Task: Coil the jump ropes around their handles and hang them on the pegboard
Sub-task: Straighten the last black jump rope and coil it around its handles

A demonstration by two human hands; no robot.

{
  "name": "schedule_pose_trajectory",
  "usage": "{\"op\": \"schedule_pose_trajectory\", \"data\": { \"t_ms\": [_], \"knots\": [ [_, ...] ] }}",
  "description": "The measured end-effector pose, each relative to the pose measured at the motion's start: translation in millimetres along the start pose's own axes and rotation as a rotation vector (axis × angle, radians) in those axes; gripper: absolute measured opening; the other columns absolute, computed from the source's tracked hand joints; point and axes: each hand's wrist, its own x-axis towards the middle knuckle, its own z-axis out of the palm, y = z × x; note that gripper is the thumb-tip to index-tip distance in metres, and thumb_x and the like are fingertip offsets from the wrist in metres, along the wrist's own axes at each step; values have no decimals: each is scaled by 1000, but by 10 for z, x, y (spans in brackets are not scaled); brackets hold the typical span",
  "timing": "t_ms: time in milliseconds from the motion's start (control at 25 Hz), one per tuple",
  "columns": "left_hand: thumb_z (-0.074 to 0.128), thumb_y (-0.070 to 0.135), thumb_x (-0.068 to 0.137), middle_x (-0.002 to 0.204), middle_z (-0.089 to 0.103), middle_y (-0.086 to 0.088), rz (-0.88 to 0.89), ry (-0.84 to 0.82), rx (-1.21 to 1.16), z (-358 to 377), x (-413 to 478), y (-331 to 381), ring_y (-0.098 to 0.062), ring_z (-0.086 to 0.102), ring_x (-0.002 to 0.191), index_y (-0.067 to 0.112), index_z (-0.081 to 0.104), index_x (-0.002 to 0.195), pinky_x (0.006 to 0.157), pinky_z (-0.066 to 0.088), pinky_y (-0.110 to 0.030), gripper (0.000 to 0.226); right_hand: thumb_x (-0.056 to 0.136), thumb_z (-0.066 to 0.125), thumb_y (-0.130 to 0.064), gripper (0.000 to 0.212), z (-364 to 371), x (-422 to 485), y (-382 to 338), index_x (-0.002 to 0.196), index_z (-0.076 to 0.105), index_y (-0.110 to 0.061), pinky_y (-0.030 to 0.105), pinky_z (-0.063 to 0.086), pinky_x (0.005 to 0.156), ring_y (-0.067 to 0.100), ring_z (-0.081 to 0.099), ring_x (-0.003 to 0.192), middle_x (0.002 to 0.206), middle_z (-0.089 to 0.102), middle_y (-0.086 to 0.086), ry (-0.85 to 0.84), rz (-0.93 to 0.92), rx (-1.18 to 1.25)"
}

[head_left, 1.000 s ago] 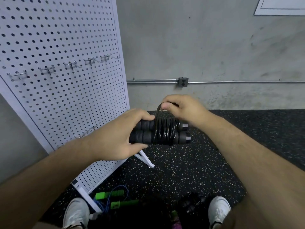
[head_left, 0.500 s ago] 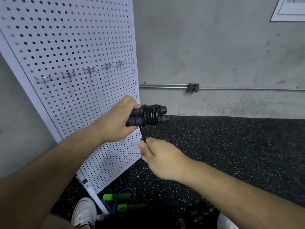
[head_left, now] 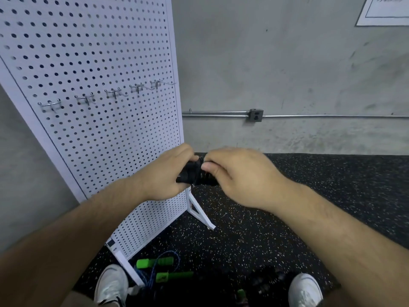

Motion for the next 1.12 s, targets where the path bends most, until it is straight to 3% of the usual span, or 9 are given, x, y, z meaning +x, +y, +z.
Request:
{"op": "schedule_pose_trajectory", "data": {
  "t_ms": [120, 280, 440, 560, 600, 680, 800, 960, 1120],
  "knots": [
    [77, 21, 80, 110, 45, 9, 13, -46, -49, -4, -6, 157, -7, 48, 98, 21, 50, 115, 85, 43, -26, 44, 102, 43, -39, 31, -30, 89, 342, 103, 69, -24, 35, 51, 70, 16, 59, 84, 88, 63, -10, 64, -37, -2],
    [80, 15, 79, 121, 45, 9, 97, -41, -117, -39, -80, 381, -4, 48, 110, 17, 50, 122, 97, 40, -21, 53, 99, 60, -32, 19, -8, 121, 709, 106, 76, -25, 36, 51, 77, 9, 59, 86, 89, 65, -12, 97, -57, 150],
    [79, 18, 81, 125, 44, 6, 170, 28, -192, -87, -113, 599, -10, 51, 113, 14, 44, 128, 97, 42, -22, 58, 88, 73, -32, 13, -1, 137, 831, 97, 79, -24, 38, 55, 86, 15, 69, 87, 90, 74, -5, 55, 170, 518],
    [77, 28, 81, 122, 49, 11, 43, 116, -425, -139, -124, 711, -12, 56, 114, 26, 40, 125, 98, 45, -25, 58, 94, 64, -11, 12, -62, 42, 723, 91, 71, -2, 20, 56, 73, 5, 68, 73, 84, 73, 11, -42, 376, 880],
    [76, 29, 81, 120, 53, 12, -41, 140, -545, -150, -118, 748, -12, 58, 113, 31, 40, 123, 98, 47, -26, 55, 97, 57, -3, 16, -20, 21, 643, 84, 66, -2, 13, 52, 63, 0, 64, 64, 74, 68, 7, -93, 447, 893],
    [72, 34, 84, 118, 59, 10, -189, 228, -709, -134, -69, 777, -11, 62, 110, 34, 38, 123, 96, 50, -28, 52, 101, 51, -3, 30, 125, 36, 446, 74, 60, -13, 19, 48, 53, 10, 58, 55, 58, 59, -3, -117, 503, 921],
    [64, 39, 93, 122, 58, 8, -314, 328, -694, -94, 40, 678, 1, 59, 111, 28, 32, 126, 95, 47, -19, 47, 102, 52, -21, 26, 341, 161, 259, 79, 59, -28, 22, 45, 58, 7, 57, 59, 64, 63, -12, -9, 365, 712],
    [55, 24, 102, 124, 50, 21, -350, 315, -671, -46, 65, 640, 16, 53, 110, 30, 23, 133, 92, 41, -7, 45, 100, 45, -17, 17, 512, 172, 88, 109, 58, -10, 35, 50, 76, 24, 62, 88, 101, 64, 8, 62, 233, 320],
    [46, 25, 106, 112, 58, 17, -406, 378, -699, -101, 65, 700, 11, 62, 96, 41, 15, 140, 80, 46, -5, 48, 97, 51, -19, 31, 485, 163, -31, 127, 49, -12, 28, 45, 70, 21, 60, 89, 106, 64, 8, 166, 178, 257]
  ]
}}
